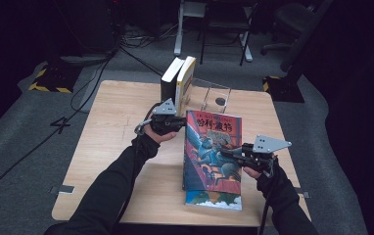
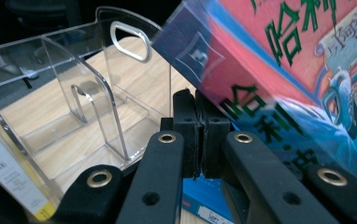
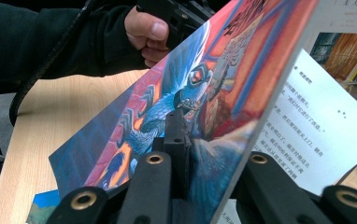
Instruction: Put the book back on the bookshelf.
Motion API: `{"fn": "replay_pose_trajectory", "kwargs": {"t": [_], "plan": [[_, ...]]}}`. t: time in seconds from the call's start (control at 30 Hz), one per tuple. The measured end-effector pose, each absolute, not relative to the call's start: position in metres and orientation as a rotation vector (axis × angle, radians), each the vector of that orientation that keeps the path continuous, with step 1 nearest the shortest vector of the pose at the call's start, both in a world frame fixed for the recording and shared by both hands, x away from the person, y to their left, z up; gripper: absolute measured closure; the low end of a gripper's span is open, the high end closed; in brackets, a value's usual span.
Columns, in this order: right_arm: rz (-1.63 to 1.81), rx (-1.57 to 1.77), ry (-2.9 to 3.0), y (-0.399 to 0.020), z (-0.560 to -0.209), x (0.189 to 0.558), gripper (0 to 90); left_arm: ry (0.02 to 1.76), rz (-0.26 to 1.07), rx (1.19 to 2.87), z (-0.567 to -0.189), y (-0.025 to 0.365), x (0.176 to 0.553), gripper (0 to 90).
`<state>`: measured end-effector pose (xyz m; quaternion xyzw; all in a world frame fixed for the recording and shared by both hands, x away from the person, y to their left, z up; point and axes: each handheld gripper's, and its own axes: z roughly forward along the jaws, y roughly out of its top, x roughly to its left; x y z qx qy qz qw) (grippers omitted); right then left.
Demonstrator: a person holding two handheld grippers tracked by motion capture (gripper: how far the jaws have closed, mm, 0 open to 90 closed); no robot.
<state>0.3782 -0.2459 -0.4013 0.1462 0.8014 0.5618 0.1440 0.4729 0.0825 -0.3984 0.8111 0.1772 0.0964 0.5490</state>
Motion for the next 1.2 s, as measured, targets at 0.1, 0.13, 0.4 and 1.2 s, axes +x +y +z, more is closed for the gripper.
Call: {"fn": "replay_pose_trajectory", "kwargs": {"t": [0.1,0.13,0.4,1.2], "plan": [[1.598,0.411,2.309,-0.244,-0.401,0.378,76.1,0.405,0.222,1.919,-0.393,0.08,0.471,89.4],[1.594,0.417,2.307,-0.244,-0.4,0.378,76.0,0.393,0.223,1.92,-0.392,0.078,0.469,89.6],[1.578,0.46,2.269,-0.244,-0.392,0.382,81.2,0.35,0.243,1.919,-0.374,0.071,0.461,89.7],[1.508,0.342,2.137,-0.24,-0.376,0.351,86.6,0.29,0.334,1.853,-0.339,0.081,0.417,88.7]]}}
